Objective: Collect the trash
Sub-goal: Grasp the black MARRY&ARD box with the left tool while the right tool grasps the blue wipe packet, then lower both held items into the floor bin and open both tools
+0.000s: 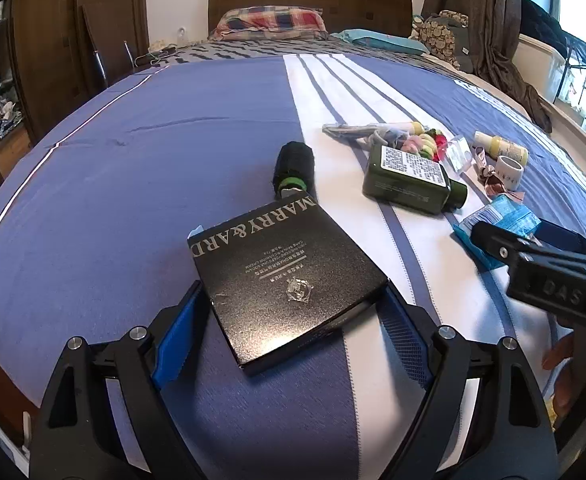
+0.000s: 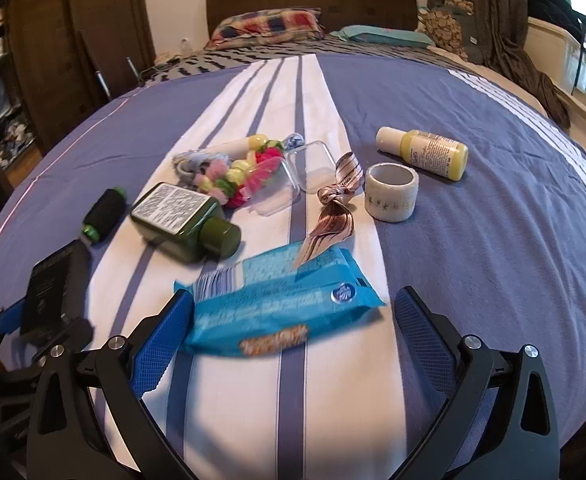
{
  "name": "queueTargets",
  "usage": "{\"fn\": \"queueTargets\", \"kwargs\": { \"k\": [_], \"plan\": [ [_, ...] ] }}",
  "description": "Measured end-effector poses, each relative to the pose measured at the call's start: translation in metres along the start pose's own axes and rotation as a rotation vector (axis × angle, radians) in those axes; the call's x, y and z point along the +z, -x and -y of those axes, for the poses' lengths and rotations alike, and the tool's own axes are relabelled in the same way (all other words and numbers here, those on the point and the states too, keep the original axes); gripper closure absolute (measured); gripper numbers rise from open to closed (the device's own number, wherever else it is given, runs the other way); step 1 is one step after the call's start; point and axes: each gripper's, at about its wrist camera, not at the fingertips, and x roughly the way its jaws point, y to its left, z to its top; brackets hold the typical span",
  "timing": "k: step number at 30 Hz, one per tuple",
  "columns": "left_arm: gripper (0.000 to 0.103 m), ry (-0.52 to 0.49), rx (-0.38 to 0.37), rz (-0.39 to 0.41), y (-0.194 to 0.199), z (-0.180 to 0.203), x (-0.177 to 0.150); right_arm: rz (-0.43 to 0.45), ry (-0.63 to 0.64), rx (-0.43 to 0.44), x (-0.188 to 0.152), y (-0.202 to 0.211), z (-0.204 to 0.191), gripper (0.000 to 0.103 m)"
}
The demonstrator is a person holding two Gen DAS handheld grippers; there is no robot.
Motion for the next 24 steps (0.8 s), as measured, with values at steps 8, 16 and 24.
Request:
{"fn": "queueTargets", "kwargs": {
  "k": [8,16,24],
  "plan": [
    [0.023,0.002,-0.008,0.013,-0.002,-0.003,-0.002,0.028,0.048,-0.045,-0.001,-0.004,-0.004,0.033],
    [0.024,-0.015,-0.027,0.016,0.010,0.002,-0.012,0.020,0.073,0.028,-0.013,0.020,-0.001,0.076],
    [0.027,-0.013,-0.063,0.006,0.032,0.013,-0.032,0.010,0.062,0.097,-0.032,0.046,0.003,0.091]
  ]
}}
